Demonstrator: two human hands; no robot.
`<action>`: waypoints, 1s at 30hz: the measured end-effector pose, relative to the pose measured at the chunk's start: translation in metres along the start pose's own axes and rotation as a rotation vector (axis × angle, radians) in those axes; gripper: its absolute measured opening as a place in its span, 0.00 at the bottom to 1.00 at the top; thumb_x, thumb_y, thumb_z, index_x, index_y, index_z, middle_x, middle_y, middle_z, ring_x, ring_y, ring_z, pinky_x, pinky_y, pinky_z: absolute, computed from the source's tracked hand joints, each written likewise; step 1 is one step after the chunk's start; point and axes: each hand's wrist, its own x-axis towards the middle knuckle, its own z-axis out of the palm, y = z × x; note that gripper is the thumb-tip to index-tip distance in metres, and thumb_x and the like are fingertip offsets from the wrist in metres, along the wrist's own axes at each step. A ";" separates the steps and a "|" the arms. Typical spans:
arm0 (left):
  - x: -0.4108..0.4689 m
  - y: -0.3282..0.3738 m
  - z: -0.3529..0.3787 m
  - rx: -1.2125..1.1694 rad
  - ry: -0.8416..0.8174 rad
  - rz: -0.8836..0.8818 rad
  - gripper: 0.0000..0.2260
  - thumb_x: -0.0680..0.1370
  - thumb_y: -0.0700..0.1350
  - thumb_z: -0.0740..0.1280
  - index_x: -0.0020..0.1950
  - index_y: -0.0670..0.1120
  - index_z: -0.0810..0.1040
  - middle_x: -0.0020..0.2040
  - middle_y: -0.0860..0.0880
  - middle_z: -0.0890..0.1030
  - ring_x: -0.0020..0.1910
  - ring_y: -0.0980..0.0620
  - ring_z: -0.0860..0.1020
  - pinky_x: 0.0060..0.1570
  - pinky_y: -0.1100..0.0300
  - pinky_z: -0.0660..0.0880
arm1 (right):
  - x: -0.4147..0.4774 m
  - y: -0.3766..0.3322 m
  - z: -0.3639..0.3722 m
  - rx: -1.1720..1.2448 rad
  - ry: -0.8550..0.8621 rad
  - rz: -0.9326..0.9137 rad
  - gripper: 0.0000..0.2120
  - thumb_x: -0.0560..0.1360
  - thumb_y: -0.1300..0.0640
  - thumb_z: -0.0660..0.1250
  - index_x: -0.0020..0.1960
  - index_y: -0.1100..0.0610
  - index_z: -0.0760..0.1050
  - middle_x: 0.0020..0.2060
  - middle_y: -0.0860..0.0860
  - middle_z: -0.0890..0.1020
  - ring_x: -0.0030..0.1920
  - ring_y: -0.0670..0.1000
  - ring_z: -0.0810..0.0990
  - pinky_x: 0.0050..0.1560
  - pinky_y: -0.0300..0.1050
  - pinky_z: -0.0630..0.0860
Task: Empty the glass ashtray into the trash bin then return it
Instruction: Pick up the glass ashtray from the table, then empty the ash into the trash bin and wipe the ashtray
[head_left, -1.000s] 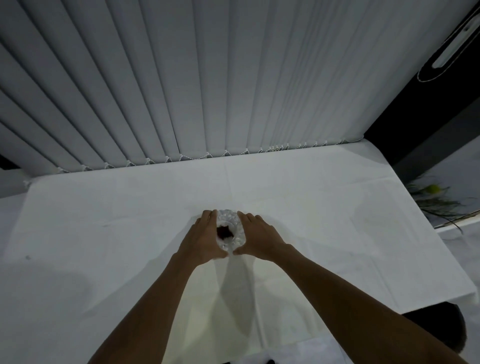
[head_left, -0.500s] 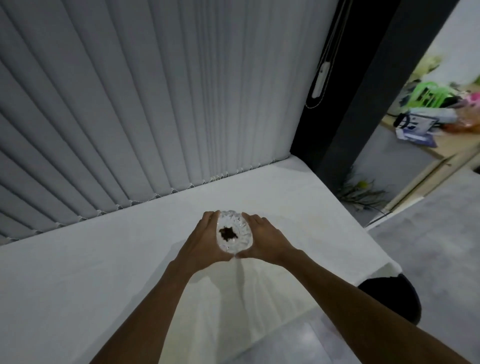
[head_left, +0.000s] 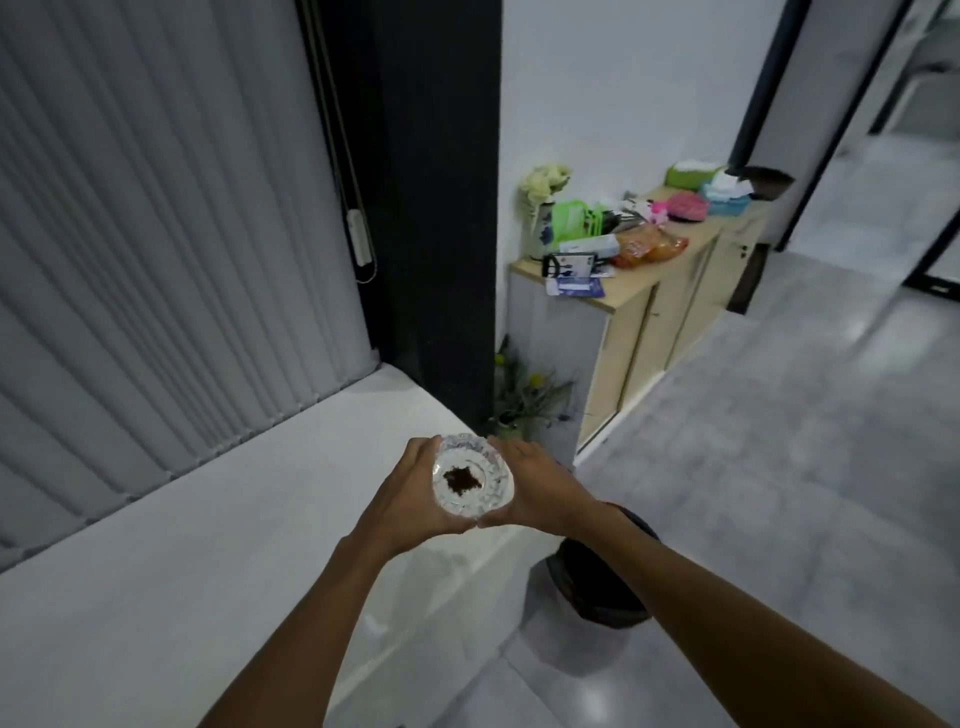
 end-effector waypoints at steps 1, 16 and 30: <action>0.008 0.016 0.015 -0.006 -0.010 0.022 0.47 0.59 0.61 0.85 0.72 0.59 0.65 0.66 0.59 0.68 0.61 0.58 0.76 0.59 0.62 0.78 | -0.014 0.015 -0.013 0.005 0.010 0.017 0.52 0.64 0.33 0.80 0.79 0.47 0.60 0.72 0.49 0.74 0.70 0.52 0.70 0.69 0.51 0.71; 0.091 0.160 0.185 -0.078 -0.279 0.209 0.42 0.58 0.61 0.85 0.66 0.63 0.67 0.65 0.59 0.69 0.63 0.60 0.73 0.62 0.60 0.74 | -0.153 0.193 -0.096 0.200 0.173 0.301 0.48 0.64 0.39 0.84 0.77 0.53 0.68 0.66 0.45 0.76 0.61 0.44 0.73 0.61 0.39 0.68; 0.188 0.052 0.319 -0.204 -0.449 -0.003 0.53 0.58 0.56 0.86 0.79 0.52 0.66 0.70 0.61 0.70 0.70 0.58 0.72 0.71 0.54 0.73 | -0.095 0.348 0.002 0.551 0.132 0.514 0.48 0.60 0.48 0.87 0.75 0.48 0.68 0.65 0.41 0.76 0.60 0.36 0.77 0.55 0.29 0.77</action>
